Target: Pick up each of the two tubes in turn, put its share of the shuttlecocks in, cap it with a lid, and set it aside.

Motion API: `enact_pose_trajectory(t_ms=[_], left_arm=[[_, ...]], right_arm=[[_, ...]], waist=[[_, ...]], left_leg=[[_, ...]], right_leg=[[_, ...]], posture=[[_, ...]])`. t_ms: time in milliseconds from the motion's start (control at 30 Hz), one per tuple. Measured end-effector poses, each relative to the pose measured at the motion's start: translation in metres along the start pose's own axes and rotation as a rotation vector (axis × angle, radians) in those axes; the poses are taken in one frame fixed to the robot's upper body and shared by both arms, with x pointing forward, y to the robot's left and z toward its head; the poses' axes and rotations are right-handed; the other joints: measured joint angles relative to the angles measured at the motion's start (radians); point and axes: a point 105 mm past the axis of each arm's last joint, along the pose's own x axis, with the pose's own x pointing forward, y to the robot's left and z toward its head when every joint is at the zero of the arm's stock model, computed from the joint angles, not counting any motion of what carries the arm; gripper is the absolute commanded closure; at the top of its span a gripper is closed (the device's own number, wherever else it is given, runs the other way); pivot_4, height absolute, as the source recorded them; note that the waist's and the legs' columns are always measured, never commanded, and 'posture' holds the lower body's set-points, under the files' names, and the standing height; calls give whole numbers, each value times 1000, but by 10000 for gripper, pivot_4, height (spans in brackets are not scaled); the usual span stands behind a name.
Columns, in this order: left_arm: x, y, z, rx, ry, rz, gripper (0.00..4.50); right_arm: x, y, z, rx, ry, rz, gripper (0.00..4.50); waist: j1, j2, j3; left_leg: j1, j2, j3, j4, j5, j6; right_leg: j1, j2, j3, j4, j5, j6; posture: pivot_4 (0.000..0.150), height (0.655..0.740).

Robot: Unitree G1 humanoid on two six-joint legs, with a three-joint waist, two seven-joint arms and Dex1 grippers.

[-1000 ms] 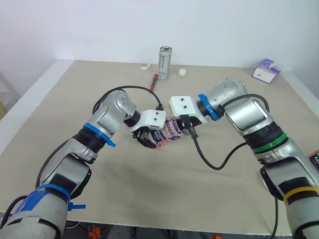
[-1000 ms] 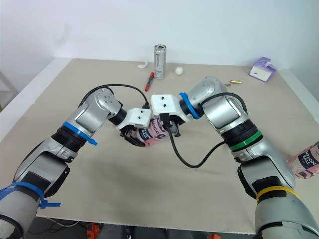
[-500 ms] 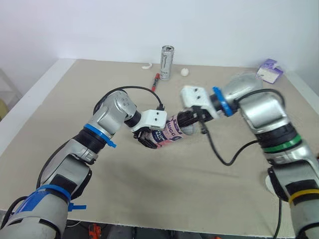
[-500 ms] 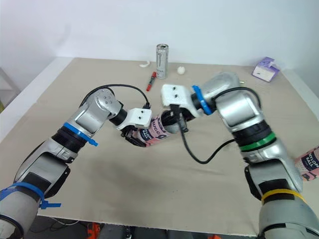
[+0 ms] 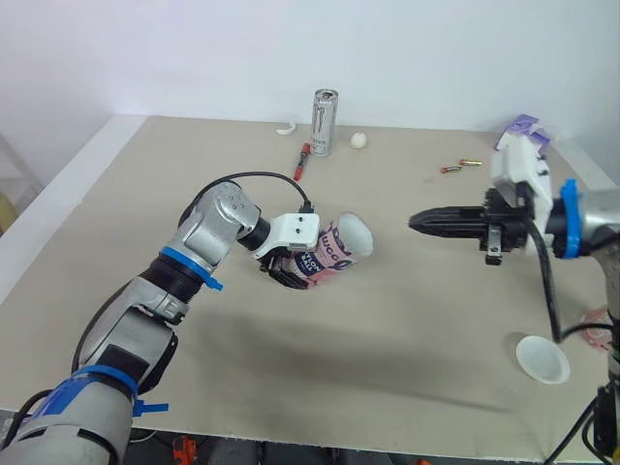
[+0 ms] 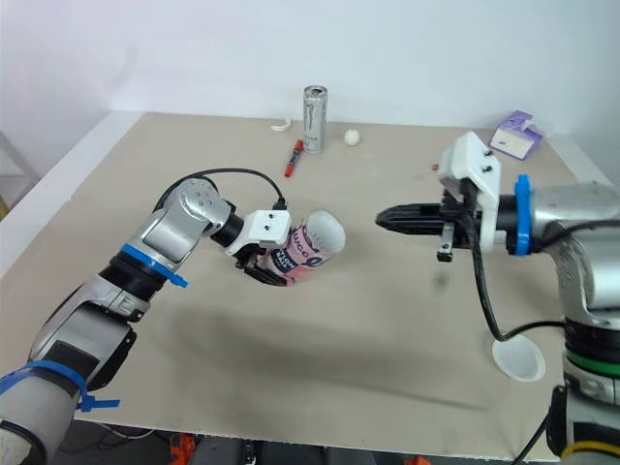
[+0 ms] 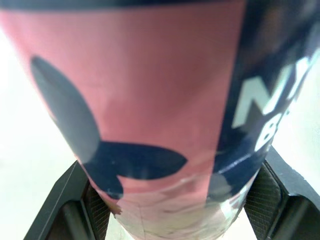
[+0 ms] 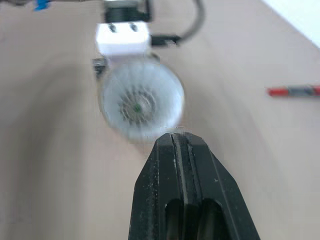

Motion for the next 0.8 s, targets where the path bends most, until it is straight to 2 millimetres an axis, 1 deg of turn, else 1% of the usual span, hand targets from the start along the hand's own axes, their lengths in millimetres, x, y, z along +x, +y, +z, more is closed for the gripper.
enact_pose_trajectory(t_ms=[67,133,167,200,267,367,467,567,700,733,800], left_arm=[[11,-8,13,-49,-158,-13,13870],[16,-13,20,-102,-278,1,13870],[18,-15,21,-116,-318,12,13870],[21,-18,18,-137,-341,20,13870],[27,-21,11,-176,-370,56,13870],[37,-25,5,-184,-418,115,13870],[42,-29,1,-140,-451,163,13870],[47,-32,-4,-84,-449,198,13870],[50,-35,-7,-47,-451,211,13870],[51,-35,-7,-26,-450,213,13870],[51,-36,-7,-12,-447,214,13870]], right_arm=[[-9,4,-16,43,36,-44,44783],[-18,5,-27,76,60,-84,44783],[-21,5,-30,85,72,-100,44783],[-24,5,-33,93,79,-115,44783],[-27,6,-34,92,88,-128,44783],[-30,6,-35,93,96,-143,44783],[-32,7,-39,96,120,-147,44783],[-35,8,-43,84,150,-146,44783],[-42,6,-52,83,201,-153,44783],[-47,6,-59,86,234,-157,44783],[-51,5,-65,86,268,-161,44783]], waist=[[-1,0,0],[-5,0,0],[-7,0,0],[-10,0,0],[-12,0,0],[-10,0,0],[-8,0,0],[-7,0,0],[-5,-1,0],[-5,0,0],[-5,0,0]], left_leg=[[-1,0,0,0,0,0],[-1,0,1,0,-1,1],[0,1,1,0,-1,2],[1,2,1,0,-1,2],[3,3,1,0,-1,2],[4,4,1,0,0,4],[4,4,2,0,1,5],[4,3,3,1,1,5],[3,3,3,1,1,5],[3,2,3,1,1,5],[4,2,3,1,1,5]], right_leg=[[-1,0,0,0,0,0],[-1,0,1,0,-1,1],[-1,1,2,0,0,0],[-1,2,3,0,0,0],[0,5,2,0,-1,2],[1,5,2,0,0,3],[1,5,3,0,1,2],[1,4,3,0,1,2],[1,3,4,-1,1,2],[1,3,4,-1,1,2],[1,3,4,-1,1,2]], posture=[[1500,7400],[1500,7400],[1500,7400],[1500,7400],[1500,7400],[1500,7400],[1500,7400],[1500,7400],[1500,7400],[1500,7400],[1500,7400]])
